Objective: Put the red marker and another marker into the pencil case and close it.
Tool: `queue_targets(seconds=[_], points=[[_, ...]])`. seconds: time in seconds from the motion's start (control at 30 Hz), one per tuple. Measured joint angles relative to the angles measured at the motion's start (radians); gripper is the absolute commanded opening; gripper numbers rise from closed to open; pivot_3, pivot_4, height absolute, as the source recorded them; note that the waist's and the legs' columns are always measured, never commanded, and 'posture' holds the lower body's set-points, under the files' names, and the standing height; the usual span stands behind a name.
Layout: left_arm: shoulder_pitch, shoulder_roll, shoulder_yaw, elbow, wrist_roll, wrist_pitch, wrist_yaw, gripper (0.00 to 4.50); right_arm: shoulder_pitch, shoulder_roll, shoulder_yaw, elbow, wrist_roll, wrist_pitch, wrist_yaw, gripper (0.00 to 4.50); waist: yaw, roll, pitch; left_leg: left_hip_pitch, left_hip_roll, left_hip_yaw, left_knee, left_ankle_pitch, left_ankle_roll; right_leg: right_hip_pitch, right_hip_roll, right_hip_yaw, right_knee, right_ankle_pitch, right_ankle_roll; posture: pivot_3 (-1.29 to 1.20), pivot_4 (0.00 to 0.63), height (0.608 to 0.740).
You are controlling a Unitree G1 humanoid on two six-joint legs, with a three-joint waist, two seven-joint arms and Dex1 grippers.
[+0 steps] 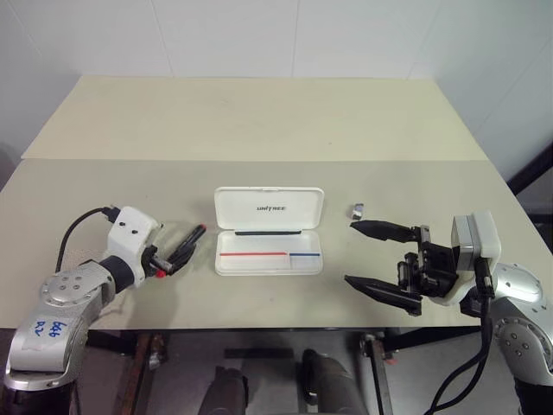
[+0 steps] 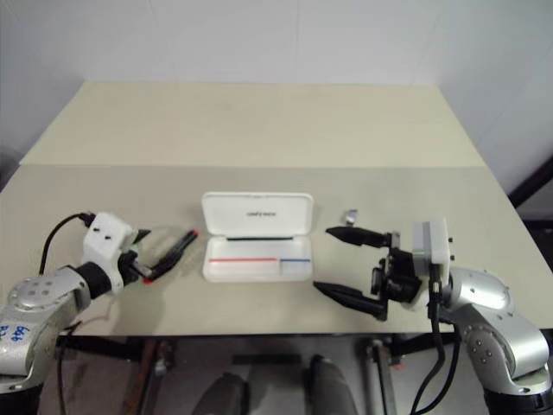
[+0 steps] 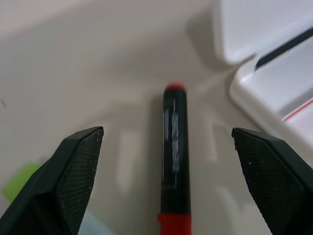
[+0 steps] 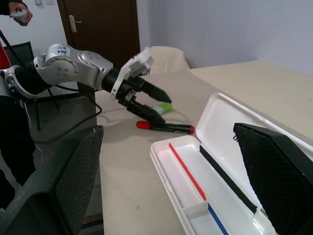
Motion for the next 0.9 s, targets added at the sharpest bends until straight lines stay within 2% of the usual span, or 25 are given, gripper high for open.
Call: queue_targets(seconds=[0.1,0.33,0.5,0.6,0.9], points=[[-0.027,-0.025,-0.004,0.046,-0.006,-0.008,-0.004,4.48,0.01,0.003,0.0,0.0,-0.003,-0.001,-0.002,4.5,0.002,0.0,0.0,0.0,0.0,-0.001,0.0,0.0,0.0,0.0,0.0,-0.001,0.0,0.0,0.0,0.0,0.15,0.74],[-0.045,-0.024,-0.041,0.157,-0.013,-0.049,-0.07,4.48,0.033,0.008,-0.002,-0.006,-0.019,-0.001,-0.037,4.5,0.0,0.0,0.0,0.0,0.0,-0.001,0.0,0.0,0.0,0.0,0.0,-0.001,0.0,0.0,0.0,0.0,0.15,0.74],[-0.112,-0.022,-0.067,0.268,-0.013,-0.102,-0.133,4.48,0.024,0.01,0.001,-0.008,-0.022,0.0,-0.062,4.5,0.002,0.0,0.0,0.0,0.0,-0.001,0.0,0.0,0.0,0.0,0.0,-0.002,0.001,0.0,0.0,0.0,0.15,0.74],[-0.148,0.001,-0.087,0.329,-0.01,-0.126,-0.171,3.83,0.016,0.01,0.005,-0.009,-0.023,0.001,-0.072,4.5,0.004,0.0,0.0,0.0,0.0,-0.001,0.0,0.0,-0.001,0.001,0.0,-0.002,0.001,0.0,-0.001,0.0,0.15,0.74],[-0.206,0.027,-0.094,0.414,0.006,-0.14,-0.199,0.89,-0.004,0.011,0.018,-0.009,-0.03,0.001,-0.095,4.5,0.003,0.0,0.0,0.0,0.0,-0.002,0.0,0.0,-0.001,0.001,-0.001,-0.002,0.001,0.0,0.001,0.0,0.15,0.74]])
